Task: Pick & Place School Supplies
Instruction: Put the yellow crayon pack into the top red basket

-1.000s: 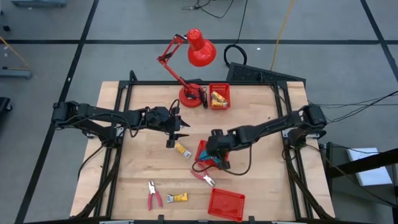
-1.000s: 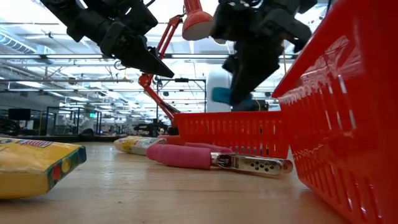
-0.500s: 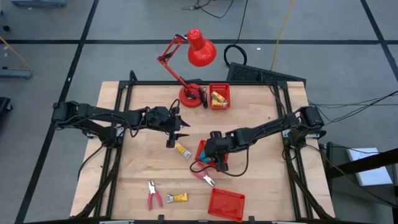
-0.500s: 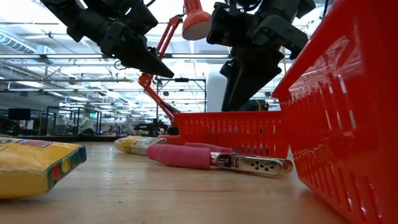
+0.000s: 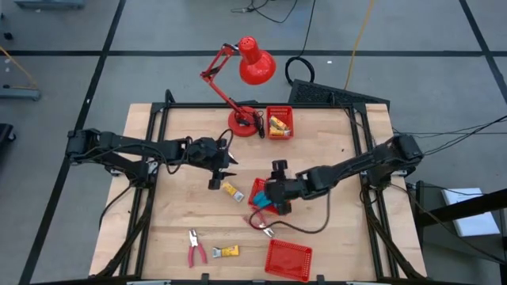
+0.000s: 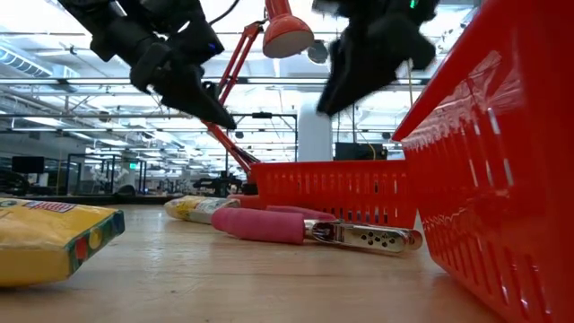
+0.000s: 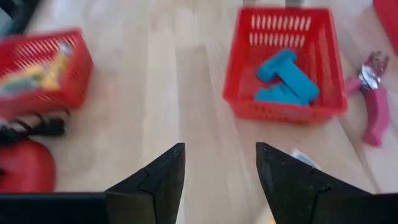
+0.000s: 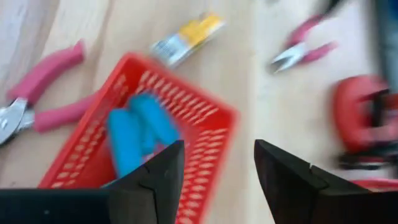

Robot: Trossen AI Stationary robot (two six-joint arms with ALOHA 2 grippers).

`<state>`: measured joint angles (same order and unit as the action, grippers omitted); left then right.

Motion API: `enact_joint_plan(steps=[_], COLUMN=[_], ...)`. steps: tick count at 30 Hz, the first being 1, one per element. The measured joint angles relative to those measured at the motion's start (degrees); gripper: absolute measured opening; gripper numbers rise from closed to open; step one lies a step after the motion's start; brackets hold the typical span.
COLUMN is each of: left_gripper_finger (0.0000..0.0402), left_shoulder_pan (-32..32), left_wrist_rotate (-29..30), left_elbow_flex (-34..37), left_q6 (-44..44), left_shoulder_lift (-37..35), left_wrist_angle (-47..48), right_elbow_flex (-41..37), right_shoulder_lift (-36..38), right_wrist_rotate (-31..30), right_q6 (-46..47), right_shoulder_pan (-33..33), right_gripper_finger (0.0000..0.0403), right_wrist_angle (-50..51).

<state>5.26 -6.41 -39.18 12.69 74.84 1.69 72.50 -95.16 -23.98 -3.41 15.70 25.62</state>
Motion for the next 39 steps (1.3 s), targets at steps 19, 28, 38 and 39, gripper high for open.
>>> enact_joint_plan(steps=[19,28,38,39], left_gripper_finger=[0.0201,0.0236,0.0241,0.0241], left_shoulder_pan=[-12.8,-12.4,-12.3,-12.3], left_wrist_rotate=[4.5,5.6,6.3,6.4], left_elbow_flex=[0.1,-0.9,-4.4,-4.4], left_q6=[-5.6,-5.5,-4.8,-4.5], left_shoulder_lift=[0.9,8.8,18.0,18.4], left_wrist_angle=[8.2,8.4,10.3,10.7], right_elbow_flex=[-16.5,-22.2,-22.2,-22.2], right_shoulder_lift=[27.7,28.4,28.4,28.4], right_wrist_rotate=[-12.2,-12.1,-11.9,-11.9], right_q6=[1.3,4.9,4.5,4.5], right_shoulder_pan=[6.6,6.6,7.0,7.0], right_gripper_finger=[0.0208,0.0215,0.0213,0.0213], right_wrist_angle=[-7.2,-7.4,-7.7,-7.6])
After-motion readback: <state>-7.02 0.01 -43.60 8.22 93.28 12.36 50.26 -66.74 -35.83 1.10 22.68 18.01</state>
